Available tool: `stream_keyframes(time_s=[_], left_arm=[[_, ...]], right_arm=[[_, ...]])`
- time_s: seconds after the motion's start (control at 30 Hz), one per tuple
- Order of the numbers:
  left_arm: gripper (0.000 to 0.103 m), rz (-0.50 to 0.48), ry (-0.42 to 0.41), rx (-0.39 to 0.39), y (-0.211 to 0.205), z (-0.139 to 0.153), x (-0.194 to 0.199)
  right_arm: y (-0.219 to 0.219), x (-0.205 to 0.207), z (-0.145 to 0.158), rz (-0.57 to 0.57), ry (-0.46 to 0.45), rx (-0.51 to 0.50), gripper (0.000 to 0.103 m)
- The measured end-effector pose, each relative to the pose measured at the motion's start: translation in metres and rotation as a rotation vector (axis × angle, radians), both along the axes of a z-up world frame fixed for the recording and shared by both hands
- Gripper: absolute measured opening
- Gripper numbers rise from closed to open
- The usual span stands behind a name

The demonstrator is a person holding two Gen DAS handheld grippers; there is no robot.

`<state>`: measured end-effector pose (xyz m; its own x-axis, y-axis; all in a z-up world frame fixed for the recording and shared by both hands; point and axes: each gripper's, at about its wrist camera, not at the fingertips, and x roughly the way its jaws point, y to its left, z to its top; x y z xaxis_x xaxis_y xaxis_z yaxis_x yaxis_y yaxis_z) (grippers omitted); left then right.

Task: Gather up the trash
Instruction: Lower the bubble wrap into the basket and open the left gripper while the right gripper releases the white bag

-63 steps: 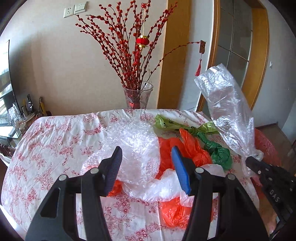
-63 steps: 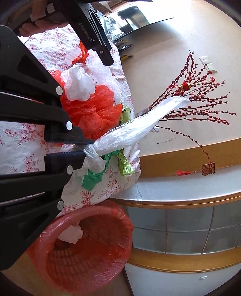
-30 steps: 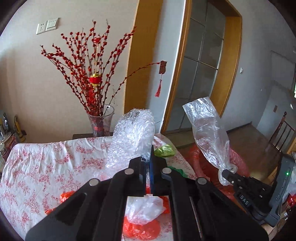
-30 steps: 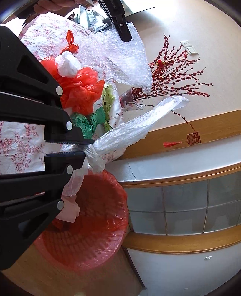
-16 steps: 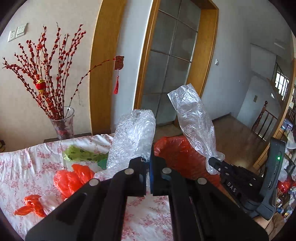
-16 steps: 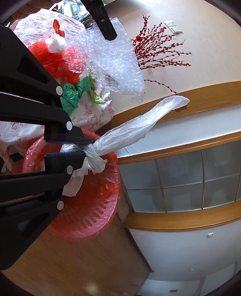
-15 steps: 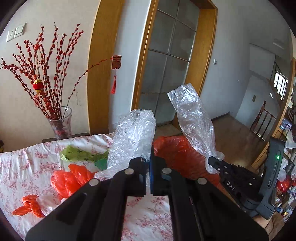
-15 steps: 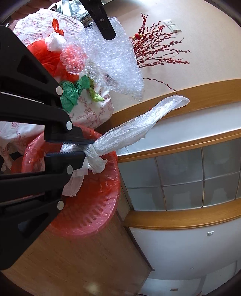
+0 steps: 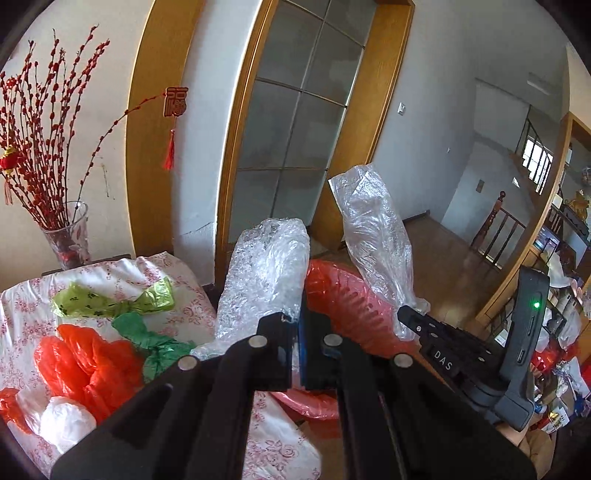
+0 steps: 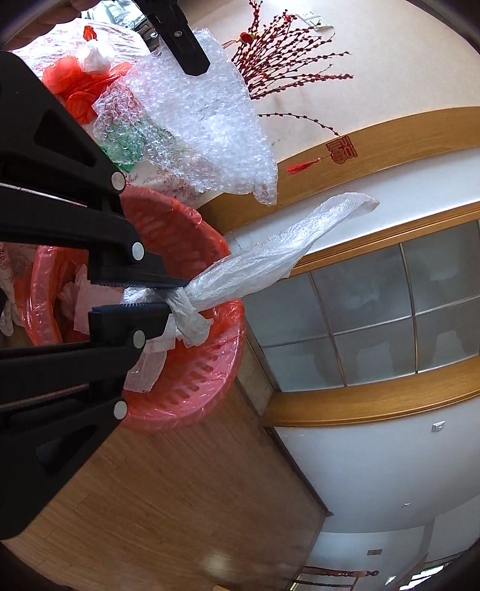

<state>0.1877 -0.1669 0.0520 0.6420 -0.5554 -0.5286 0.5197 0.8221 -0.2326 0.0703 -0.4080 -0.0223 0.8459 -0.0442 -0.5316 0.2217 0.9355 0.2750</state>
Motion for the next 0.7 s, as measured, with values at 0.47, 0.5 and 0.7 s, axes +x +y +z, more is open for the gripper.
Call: stream_keyframes(time_s=[0.47,0.5,0.7], left_arm=[[0.004,-0.105,0.058,-0.036,-0.057,-0.022,0.016],[0.004,-0.110,0.062,-0.038,-0.060,-0.023,0.017],[0.004,-0.116,0.068,-0.025,-0.071,-0.033,0.024]], right_arm=[[-0.032,0.006,-0.016,-0.041,0.031,0.039,0.007],[-0.034,0.006,-0.017,-0.042,0.032,0.043,0.007],[-0.042,0.012,-0.022,-0.042,0.046,0.053,0.007]])
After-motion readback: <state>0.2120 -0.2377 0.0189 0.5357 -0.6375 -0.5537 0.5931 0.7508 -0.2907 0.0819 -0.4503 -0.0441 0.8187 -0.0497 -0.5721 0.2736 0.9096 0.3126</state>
